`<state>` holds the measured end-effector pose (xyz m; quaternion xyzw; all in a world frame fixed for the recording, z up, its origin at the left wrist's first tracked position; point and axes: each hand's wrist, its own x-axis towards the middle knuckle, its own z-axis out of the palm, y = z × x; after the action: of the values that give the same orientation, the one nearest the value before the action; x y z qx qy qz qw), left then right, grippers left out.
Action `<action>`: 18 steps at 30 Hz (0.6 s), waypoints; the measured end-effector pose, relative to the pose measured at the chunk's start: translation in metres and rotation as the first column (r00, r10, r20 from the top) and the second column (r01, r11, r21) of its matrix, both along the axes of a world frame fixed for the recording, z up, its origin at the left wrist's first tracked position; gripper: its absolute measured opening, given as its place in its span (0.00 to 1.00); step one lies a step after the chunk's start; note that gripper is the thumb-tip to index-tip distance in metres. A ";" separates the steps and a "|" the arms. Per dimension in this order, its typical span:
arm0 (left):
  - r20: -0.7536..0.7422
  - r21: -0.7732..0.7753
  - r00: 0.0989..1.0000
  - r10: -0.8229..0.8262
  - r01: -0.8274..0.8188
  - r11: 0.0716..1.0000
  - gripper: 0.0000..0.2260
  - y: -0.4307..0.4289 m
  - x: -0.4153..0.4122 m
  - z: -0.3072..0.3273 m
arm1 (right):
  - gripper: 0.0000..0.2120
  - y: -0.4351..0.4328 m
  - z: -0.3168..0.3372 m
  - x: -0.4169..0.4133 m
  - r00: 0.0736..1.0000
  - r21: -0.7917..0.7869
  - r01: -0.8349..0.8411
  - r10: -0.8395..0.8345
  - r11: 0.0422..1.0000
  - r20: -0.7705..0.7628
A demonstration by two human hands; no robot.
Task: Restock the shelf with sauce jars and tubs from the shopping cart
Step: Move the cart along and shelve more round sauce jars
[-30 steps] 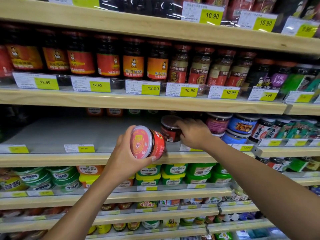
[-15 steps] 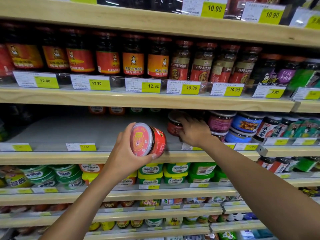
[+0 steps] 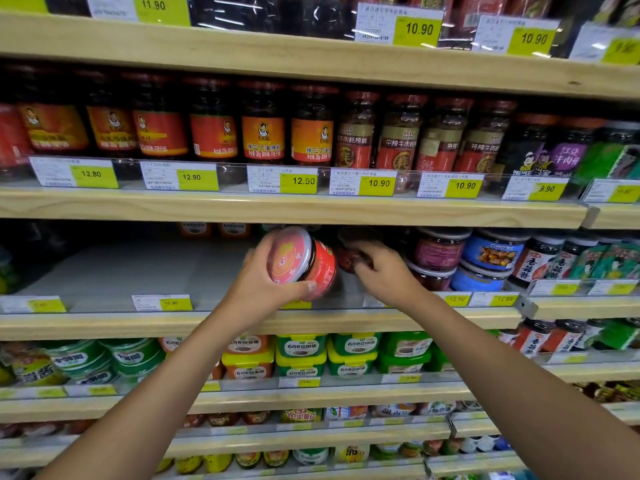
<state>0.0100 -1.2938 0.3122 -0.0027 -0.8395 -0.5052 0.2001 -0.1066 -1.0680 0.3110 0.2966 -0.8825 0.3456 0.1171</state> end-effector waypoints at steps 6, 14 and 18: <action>0.009 0.055 1.000 -0.027 0.026 0.998 0.39 0.017 -0.037 0.005 | 0.41 0.005 -0.011 0.025 0.975 -0.137 -0.099 0.124 0.986 0.184; -0.010 0.130 0.998 0.055 -0.053 0.990 0.40 0.049 -0.073 -0.005 | 0.35 0.010 -0.012 0.017 0.993 -0.087 0.103 -0.098 0.991 0.066; -0.024 0.128 0.999 0.039 -0.035 0.991 0.39 0.053 -0.094 -0.003 | 0.33 0.014 -0.017 0.008 0.980 -0.043 0.178 -0.174 0.983 0.092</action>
<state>-0.0838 -1.2410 0.3088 0.0191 -0.8026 -0.5541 0.2201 -0.0981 -1.0540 0.2941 0.1987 -0.9006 0.3688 0.1159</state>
